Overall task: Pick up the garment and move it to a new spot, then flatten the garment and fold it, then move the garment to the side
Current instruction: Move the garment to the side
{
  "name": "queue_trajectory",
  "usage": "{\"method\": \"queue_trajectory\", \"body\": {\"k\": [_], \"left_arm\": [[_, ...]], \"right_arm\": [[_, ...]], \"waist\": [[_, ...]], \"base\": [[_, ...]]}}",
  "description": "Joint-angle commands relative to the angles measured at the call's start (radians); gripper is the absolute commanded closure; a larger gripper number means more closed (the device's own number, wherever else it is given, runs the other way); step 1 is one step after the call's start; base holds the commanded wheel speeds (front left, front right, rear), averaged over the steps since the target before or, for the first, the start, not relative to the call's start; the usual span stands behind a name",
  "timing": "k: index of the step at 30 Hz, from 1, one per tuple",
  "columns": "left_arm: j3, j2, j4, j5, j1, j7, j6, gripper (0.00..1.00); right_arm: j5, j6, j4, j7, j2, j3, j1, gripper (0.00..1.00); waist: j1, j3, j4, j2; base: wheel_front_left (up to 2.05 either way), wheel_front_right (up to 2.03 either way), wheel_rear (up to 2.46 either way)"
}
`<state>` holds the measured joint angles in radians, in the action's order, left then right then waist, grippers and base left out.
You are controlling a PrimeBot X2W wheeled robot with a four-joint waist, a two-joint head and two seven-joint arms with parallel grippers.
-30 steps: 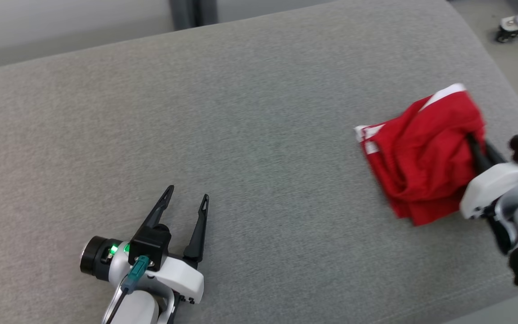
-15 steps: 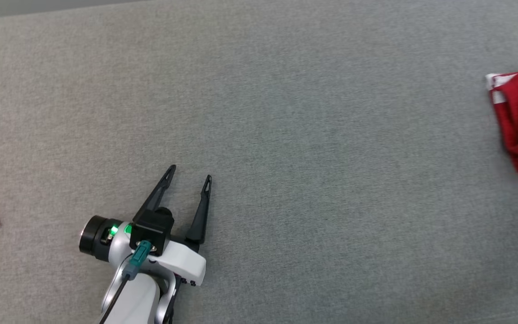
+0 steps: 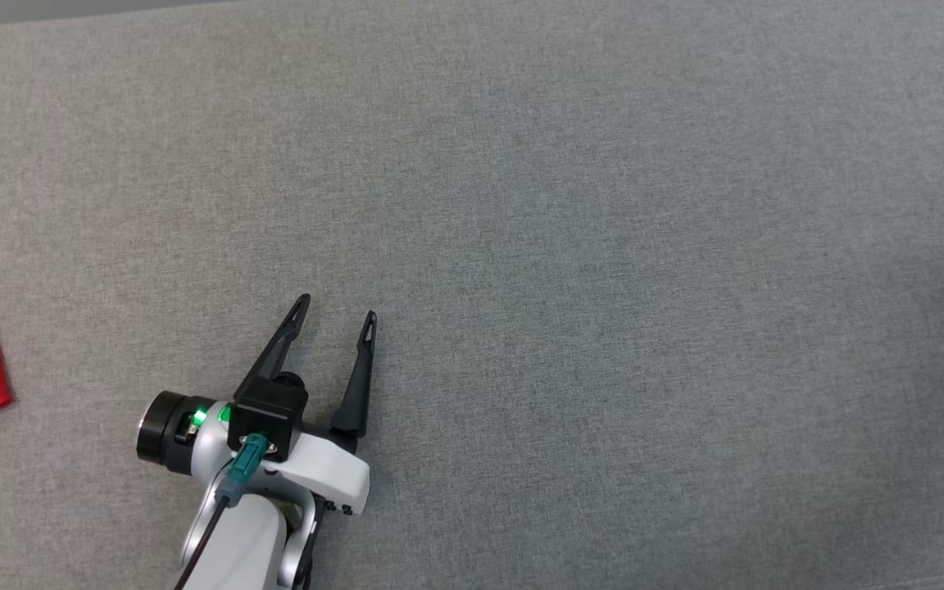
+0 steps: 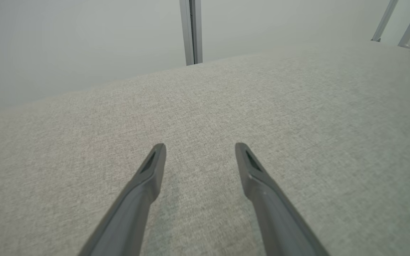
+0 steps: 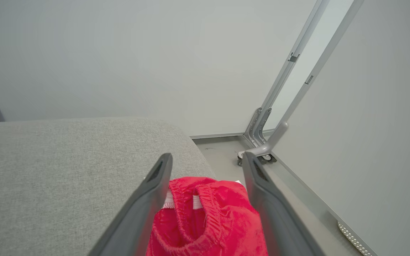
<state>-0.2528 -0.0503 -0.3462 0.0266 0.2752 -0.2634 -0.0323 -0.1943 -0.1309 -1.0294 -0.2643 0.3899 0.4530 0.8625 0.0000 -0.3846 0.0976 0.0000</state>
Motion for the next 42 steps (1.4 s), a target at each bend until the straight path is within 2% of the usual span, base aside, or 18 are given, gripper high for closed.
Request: {"method": "queue_trajectory", "body": {"k": [1, 9, 17, 26, 30, 42], "left_arm": [[0.006, -0.005, -0.002, 0.003, 0.001, -0.002, -0.004, 0.00], [0.033, -0.004, 0.005, 0.019, -0.022, -0.002, -0.025, 0.00], [0.068, -0.003, 0.007, 0.037, -0.057, -0.002, -0.046, 0.00], [0.115, -0.002, -0.011, 0.063, -0.112, -0.002, -0.066, 0.00], [0.138, -0.002, -0.015, 0.075, -0.144, -0.002, -0.067, 0.00], [0.175, -0.002, -0.027, 0.089, -0.213, -0.002, -0.076, 0.00]], "right_arm": [[0.002, 0.000, 0.028, 0.000, -0.022, 0.005, -0.011, 0.00], [0.074, 0.000, 0.273, 0.000, -0.177, -0.120, -0.111, 0.00], [0.193, 0.000, 0.432, 0.000, -0.263, -0.260, -0.290, 0.00], [0.240, 0.000, 0.517, 0.000, -0.318, -0.365, -0.472, 0.00], [0.276, 0.000, 0.524, 0.000, -0.334, -0.367, -0.536, 0.00], [0.338, 0.000, 0.511, 0.000, -0.336, -0.425, -0.620, 0.00]], "waist": [[0.0000, 0.007, 0.004, 0.0000], [0.0000, 0.055, -0.001, 0.0000], [0.0000, 0.129, -0.031, 0.0000], [0.0000, 0.218, -0.065, 0.0000], [0.0000, 0.260, -0.078, 0.0000], [0.0000, 0.354, -0.088, 0.0000]], "base": [[0.00, 0.00, 0.00], [0.00, 0.00, 0.00], [0.00, 0.00, 0.00], [0.00, 0.00, 0.00], [0.00, 0.00, 0.00], [0.00, 0.00, 0.00]]}}
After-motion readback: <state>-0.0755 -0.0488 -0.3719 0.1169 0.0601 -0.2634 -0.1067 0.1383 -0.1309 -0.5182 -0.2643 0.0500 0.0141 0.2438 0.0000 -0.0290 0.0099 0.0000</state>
